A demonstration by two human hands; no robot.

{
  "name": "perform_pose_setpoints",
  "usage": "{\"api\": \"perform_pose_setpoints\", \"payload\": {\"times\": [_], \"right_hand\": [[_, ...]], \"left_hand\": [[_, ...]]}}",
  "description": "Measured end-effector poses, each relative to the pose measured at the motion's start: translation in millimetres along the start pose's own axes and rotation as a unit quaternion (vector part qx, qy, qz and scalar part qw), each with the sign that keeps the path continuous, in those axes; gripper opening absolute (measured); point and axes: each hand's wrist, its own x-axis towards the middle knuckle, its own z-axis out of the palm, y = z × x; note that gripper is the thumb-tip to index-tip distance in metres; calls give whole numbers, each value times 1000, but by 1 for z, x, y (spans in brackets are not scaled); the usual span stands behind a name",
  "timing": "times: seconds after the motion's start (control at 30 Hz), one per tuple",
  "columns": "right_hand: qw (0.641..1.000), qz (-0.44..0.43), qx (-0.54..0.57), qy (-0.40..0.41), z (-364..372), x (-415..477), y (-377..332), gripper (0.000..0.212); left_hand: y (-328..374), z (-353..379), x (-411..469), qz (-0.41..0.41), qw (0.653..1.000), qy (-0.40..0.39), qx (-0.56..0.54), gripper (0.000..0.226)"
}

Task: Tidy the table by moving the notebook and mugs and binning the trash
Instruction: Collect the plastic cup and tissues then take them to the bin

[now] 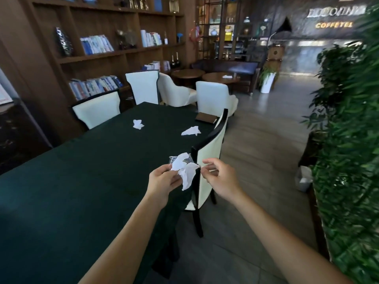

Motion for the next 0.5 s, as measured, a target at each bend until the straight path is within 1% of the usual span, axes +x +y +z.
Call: {"api": "perform_pose_setpoints", "payload": {"times": [0.13, 0.3, 0.43, 0.5], "right_hand": [[1000, 16, -7, 24, -26, 54, 22, 22], [998, 37, -22, 47, -62, 137, 39, 25], [997, 37, -31, 62, -85, 201, 49, 24], [996, 37, -27, 73, -96, 227, 55, 24]], "left_hand": [[-5, 42, 64, -4, 1000, -29, -1, 21], [-5, 91, 158, -17, 999, -45, 1, 25], [7, 128, 219, -18, 998, -57, 4, 15], [12, 144, 244, -23, 997, -69, -3, 16]]}}
